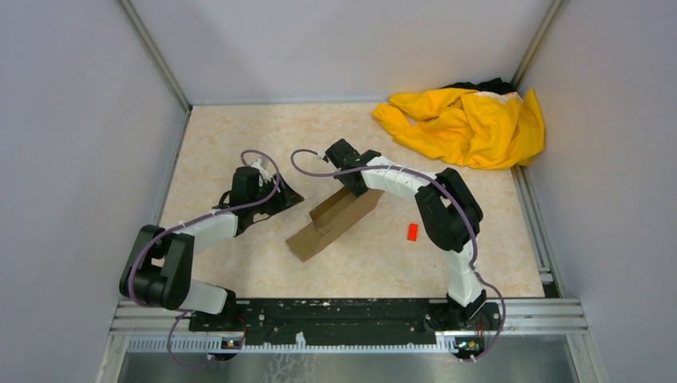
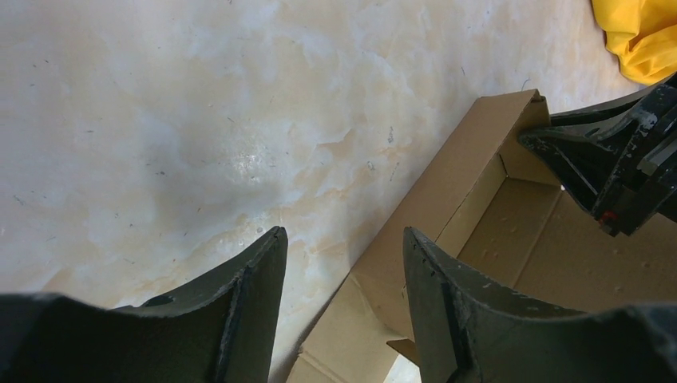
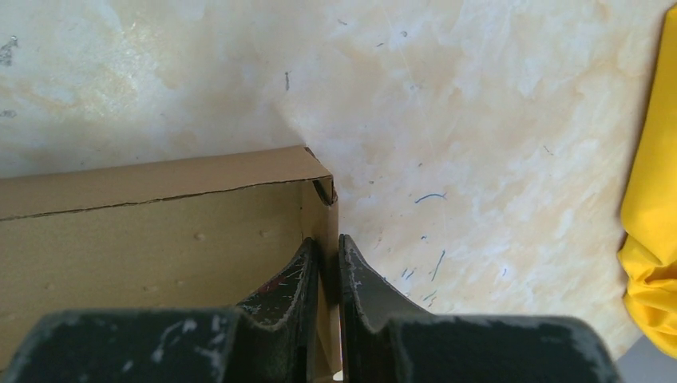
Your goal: Fold the paper box
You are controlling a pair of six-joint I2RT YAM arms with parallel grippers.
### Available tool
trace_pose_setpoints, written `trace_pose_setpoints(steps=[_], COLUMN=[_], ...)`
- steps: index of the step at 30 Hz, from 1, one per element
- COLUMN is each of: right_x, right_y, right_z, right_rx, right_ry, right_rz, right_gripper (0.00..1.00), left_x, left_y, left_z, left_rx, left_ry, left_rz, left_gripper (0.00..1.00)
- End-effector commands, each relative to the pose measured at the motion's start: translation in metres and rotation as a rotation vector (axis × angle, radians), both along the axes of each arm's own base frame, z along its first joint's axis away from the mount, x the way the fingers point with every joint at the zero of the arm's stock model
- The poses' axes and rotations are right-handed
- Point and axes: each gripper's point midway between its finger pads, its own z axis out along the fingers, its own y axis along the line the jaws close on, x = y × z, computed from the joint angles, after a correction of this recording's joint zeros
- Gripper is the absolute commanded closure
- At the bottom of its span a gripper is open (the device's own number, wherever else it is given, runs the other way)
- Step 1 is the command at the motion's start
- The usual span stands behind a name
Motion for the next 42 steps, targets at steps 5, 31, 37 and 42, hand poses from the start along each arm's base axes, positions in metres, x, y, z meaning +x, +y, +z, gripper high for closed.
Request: trace_pose_setpoints(steps=[5, 31, 37, 42], right_x=[0.012, -0.076, -0.066, -0.057], right_y=[-0.009, 0.08, 0.077, 0.075], right_z=[-0.001, 0.008, 0.007, 0.011], right_rx=[-0.056, 0.203, 0.154, 0.094], right_ry=[-0.106, 0.083, 0.013, -0.072], right_rz=[-0.019, 0.513, 0.476, 0.454], right_gripper=[0.91, 0.78, 0.81, 0.87], left_x=[0.007, 0.002, 0.001, -0.001], left_y=[0.004, 0.014, 0.018, 0.018], left_z=[0.015, 0.019, 0.024, 0.024], left_rx=[0.02, 0.047, 0.062, 0.06], left_ry=[-0.051, -0.088, -0.107, -0.108], left_rz=[0.009, 0.039, 0.044, 0.043], left_gripper=[0.39, 0.39, 0.38, 0.38])
